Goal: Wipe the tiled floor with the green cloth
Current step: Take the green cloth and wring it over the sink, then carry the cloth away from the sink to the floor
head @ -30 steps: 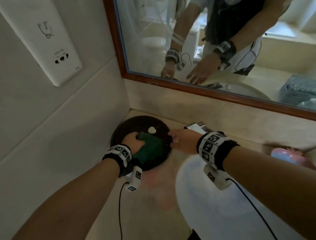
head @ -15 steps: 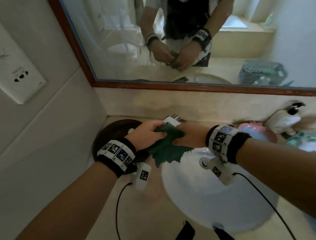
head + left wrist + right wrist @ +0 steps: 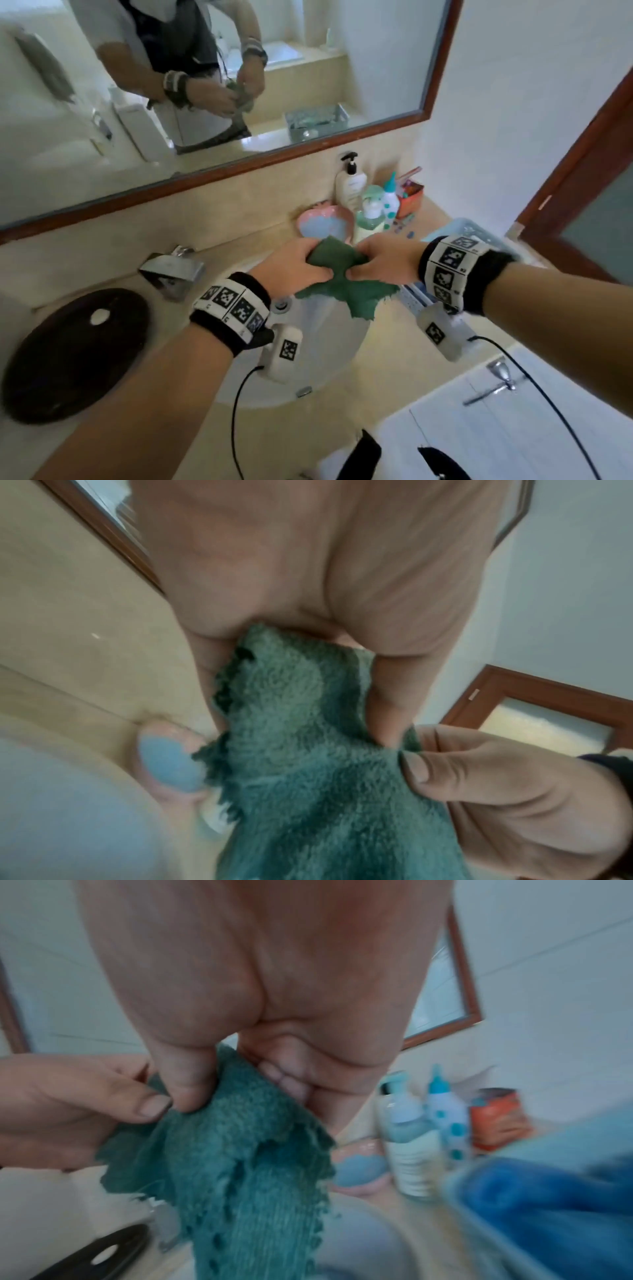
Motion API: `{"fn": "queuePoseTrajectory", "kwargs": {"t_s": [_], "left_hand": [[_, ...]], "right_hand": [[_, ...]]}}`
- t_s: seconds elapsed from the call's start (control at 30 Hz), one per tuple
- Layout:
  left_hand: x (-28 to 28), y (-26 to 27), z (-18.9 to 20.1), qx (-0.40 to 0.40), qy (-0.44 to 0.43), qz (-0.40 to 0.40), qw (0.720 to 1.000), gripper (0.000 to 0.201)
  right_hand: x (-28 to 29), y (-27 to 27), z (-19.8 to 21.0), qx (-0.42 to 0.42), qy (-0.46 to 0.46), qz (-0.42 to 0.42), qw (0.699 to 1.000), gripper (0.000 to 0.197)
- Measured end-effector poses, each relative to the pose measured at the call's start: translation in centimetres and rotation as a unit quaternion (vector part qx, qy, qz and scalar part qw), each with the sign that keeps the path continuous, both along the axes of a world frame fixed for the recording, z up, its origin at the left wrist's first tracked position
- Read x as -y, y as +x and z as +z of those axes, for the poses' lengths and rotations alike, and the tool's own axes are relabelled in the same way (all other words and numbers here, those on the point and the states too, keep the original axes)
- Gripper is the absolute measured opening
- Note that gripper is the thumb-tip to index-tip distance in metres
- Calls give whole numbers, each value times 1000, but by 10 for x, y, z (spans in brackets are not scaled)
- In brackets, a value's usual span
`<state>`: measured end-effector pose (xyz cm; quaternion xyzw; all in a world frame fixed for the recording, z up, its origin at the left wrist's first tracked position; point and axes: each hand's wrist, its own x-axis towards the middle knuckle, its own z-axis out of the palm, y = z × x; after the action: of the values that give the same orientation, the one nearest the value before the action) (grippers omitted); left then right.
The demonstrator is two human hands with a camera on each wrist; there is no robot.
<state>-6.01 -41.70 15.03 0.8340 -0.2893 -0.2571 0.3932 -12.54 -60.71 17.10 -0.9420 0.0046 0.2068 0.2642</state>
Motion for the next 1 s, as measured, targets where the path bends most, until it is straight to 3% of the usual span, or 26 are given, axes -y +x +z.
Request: {"fn": "queuePoseTrajectory", "kwargs": {"t_s": [0.13, 0.27, 0.4, 0.5, 0.7, 0.87, 1.0], "left_hand": [[102, -55, -5, 79, 30, -59, 995, 46], [200, -121, -9, 127, 17, -72, 989, 36], [281, -172, -6, 95, -22, -92, 991, 24], [332, -193, -7, 96, -10, -124, 988, 30], [436, -205, -21, 129, -4, -135, 982, 18], [524, -188, -38, 121, -10, -145, 982, 15], [586, -165, -41, 96, -21, -135, 986, 15]], "right_hand": [[95, -78, -2, 12, -9, -47, 999, 21], [182, -154, -3, 25, -13, -91, 995, 20], [255, -212, 1, 41, 0, -137, 990, 7], [306, -238, -4, 40, 0, -164, 986, 12], [397, -256, -23, 42, 34, -235, 971, 32], [478, -239, -34, 43, 29, -249, 967, 26], [543, -221, -31, 24, 38, -260, 964, 34]]}}
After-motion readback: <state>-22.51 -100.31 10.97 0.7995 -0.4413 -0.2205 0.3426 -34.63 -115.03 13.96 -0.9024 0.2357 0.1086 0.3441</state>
